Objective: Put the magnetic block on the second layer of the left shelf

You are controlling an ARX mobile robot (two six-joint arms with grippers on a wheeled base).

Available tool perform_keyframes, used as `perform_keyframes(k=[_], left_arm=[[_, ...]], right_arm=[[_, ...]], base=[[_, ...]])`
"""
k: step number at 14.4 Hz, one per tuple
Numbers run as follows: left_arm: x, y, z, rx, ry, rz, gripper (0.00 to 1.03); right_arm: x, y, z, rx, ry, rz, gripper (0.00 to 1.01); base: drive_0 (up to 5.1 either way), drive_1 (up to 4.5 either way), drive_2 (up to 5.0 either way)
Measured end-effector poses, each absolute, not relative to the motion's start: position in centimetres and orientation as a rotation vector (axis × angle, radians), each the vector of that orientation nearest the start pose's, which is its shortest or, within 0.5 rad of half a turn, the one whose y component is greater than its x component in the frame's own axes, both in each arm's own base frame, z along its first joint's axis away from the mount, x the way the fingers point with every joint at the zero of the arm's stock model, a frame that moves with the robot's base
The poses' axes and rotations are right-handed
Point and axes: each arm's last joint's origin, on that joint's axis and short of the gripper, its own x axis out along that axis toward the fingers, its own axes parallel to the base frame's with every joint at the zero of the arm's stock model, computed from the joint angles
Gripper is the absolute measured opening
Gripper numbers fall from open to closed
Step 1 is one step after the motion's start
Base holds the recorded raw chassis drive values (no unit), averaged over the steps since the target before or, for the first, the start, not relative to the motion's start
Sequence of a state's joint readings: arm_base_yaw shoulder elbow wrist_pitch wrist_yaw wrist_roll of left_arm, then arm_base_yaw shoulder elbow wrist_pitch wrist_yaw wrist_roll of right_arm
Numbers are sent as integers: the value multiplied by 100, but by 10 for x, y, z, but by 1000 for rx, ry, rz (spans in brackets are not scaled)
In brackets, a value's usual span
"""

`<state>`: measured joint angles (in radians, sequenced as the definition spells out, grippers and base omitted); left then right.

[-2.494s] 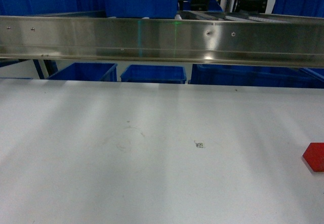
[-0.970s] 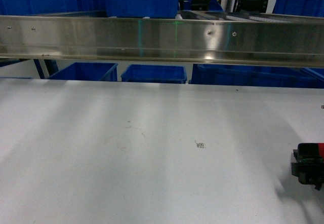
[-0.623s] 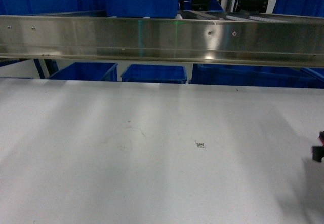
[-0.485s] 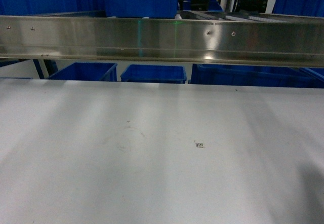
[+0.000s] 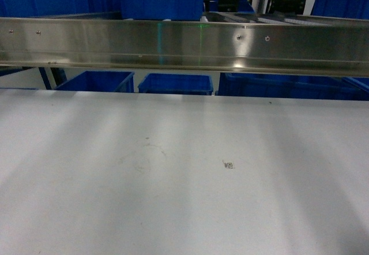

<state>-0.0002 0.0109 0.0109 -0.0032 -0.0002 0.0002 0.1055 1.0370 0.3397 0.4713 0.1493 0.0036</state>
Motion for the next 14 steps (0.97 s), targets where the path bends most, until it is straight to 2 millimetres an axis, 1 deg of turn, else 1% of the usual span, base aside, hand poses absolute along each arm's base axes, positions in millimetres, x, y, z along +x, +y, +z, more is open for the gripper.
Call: perform_keyframes(k=[1, 2, 3, 4, 6, 12, 14], left_arm=[[98, 0, 166, 0, 3, 0, 98], [98, 0, 166, 0, 3, 0, 98], [98, 0, 166, 0, 3, 0, 98], [98, 0, 166, 0, 4, 0, 98], [98, 0, 166, 0, 4, 0, 98], [98, 0, 166, 0, 4, 0, 98], [98, 0, 166, 0, 1, -2, 98]], right_arm=[[196, 8, 195, -7, 229, -87, 34], [187, 7, 204, -1, 166, -99, 34], [182, 12, 213, -15, 103, -73, 34], [181, 15, 214, -41, 84, -55, 34], [184, 14, 203, -60, 145, -62, 34], [184, 12, 205, -59, 129, -74, 33], [184, 12, 204, -59, 132, -76, 33]], base=[[0, 0, 0], [0, 0, 0], [0, 0, 0], [0, 0, 0], [0, 0, 0], [0, 0, 0], [-488, 248, 248]])
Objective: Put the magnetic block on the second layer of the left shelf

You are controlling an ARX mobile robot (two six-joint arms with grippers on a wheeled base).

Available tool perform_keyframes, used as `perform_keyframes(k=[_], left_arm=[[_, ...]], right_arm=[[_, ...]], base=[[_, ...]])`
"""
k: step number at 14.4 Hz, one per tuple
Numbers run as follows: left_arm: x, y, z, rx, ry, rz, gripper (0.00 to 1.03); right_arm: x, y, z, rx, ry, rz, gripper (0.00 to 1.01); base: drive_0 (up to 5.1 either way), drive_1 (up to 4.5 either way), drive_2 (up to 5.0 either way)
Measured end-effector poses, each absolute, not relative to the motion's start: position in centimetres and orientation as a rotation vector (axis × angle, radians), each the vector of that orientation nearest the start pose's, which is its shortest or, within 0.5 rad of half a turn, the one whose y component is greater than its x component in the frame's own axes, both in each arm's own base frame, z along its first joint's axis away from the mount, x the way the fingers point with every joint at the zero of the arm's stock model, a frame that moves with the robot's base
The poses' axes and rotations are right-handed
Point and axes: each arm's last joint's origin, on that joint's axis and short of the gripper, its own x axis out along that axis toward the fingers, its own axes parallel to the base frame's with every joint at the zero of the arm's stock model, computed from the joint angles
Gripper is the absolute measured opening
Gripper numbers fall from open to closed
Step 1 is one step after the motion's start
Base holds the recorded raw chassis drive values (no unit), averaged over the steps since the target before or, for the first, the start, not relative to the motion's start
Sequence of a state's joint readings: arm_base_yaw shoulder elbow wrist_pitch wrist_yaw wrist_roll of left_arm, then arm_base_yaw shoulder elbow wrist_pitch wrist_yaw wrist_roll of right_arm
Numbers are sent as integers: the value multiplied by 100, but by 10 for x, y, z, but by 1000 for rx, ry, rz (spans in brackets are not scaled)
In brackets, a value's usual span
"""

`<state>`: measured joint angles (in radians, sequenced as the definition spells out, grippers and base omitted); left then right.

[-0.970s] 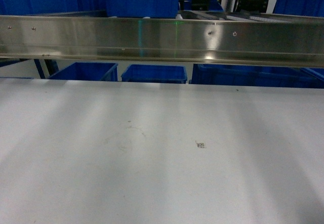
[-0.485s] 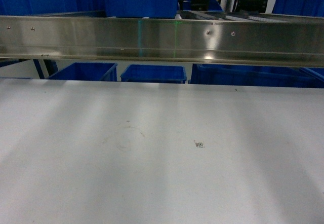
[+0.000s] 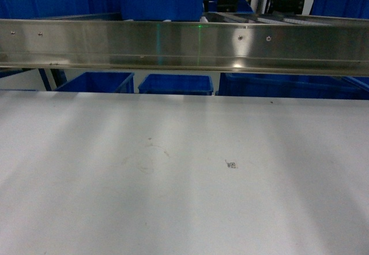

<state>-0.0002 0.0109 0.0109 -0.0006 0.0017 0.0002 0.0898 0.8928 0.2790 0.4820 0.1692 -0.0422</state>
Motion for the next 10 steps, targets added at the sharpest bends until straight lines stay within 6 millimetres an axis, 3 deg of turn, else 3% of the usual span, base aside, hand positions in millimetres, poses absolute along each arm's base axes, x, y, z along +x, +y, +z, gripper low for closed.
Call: perform_keyframes(k=[10], left_arm=[[98, 0, 166, 0, 3, 0, 98]], right_arm=[[184, 12, 204, -59, 131, -76, 33]], base=[[-487, 257, 257]])
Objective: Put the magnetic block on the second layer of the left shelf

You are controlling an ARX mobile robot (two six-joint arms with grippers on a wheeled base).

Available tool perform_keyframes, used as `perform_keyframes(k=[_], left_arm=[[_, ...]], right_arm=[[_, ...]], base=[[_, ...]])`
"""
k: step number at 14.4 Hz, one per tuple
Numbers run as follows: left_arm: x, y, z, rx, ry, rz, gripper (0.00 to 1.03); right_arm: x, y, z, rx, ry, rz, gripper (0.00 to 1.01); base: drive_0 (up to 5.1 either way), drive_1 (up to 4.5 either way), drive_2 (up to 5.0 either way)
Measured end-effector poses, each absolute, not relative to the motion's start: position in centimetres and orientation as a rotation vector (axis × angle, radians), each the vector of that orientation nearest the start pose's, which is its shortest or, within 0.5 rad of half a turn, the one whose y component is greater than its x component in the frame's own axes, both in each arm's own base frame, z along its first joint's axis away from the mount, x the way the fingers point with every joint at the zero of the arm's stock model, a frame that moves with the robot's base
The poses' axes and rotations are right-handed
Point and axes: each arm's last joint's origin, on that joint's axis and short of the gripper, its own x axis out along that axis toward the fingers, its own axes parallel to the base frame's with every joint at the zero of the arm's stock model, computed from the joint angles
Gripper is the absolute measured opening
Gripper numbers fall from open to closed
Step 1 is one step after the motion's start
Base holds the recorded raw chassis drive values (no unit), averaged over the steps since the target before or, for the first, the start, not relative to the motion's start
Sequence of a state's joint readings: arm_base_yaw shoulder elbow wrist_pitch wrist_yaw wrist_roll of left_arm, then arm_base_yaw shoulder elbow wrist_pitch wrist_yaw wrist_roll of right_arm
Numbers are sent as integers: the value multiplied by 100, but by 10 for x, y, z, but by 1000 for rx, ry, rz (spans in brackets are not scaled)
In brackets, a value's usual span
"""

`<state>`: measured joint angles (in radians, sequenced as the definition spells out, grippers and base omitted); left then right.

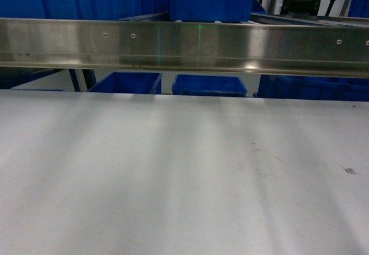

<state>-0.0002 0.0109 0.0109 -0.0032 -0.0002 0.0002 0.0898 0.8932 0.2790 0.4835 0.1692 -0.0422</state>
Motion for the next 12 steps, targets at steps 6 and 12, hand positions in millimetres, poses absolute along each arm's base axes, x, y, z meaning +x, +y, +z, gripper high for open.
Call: perform_keyframes(k=[6, 12], left_arm=[[98, 0, 166, 0, 3, 0, 98], [98, 0, 166, 0, 3, 0, 98]], right_arm=[[185, 12, 204, -59, 136, -76, 33], [184, 12, 205, -59, 130, -74, 33]], base=[[-499, 247, 247], [-504, 242, 242]])
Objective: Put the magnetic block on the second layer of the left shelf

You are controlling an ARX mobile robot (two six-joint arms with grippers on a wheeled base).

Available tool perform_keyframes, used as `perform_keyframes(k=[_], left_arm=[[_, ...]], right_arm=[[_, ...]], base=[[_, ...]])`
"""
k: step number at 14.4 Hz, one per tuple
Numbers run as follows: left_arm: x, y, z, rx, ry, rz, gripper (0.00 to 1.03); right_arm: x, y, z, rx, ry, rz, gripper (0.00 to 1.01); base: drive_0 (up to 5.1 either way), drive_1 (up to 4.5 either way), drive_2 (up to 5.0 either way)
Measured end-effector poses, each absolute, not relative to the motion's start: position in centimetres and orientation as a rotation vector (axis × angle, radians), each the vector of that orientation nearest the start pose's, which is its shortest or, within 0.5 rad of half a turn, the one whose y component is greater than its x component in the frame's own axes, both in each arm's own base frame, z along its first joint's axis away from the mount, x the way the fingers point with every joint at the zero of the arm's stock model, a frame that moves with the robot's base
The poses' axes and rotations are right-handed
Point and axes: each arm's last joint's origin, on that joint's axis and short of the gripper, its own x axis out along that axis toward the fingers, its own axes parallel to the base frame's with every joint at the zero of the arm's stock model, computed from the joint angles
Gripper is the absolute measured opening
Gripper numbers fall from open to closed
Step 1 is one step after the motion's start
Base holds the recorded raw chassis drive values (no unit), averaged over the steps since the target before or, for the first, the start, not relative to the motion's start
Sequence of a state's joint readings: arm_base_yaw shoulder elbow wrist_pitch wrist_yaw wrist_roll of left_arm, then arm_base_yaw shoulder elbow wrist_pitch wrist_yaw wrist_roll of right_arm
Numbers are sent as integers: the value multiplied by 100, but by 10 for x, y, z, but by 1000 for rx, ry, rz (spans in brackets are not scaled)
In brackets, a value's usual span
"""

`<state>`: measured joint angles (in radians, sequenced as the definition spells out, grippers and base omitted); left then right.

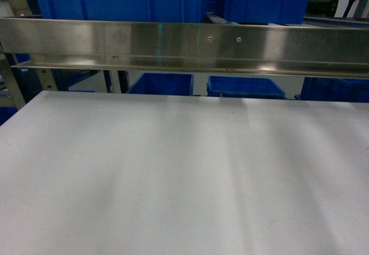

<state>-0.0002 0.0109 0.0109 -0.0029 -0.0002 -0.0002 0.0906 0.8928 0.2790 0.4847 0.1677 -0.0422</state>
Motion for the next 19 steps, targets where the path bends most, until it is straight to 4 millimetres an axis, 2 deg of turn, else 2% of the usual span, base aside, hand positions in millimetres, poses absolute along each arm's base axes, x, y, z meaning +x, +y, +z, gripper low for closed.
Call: perform_keyframes(k=[19], left_arm=[[98, 0, 166, 0, 3, 0, 98]], right_arm=[[185, 12, 205, -59, 130, -74, 33]], base=[[-501, 244, 244]])
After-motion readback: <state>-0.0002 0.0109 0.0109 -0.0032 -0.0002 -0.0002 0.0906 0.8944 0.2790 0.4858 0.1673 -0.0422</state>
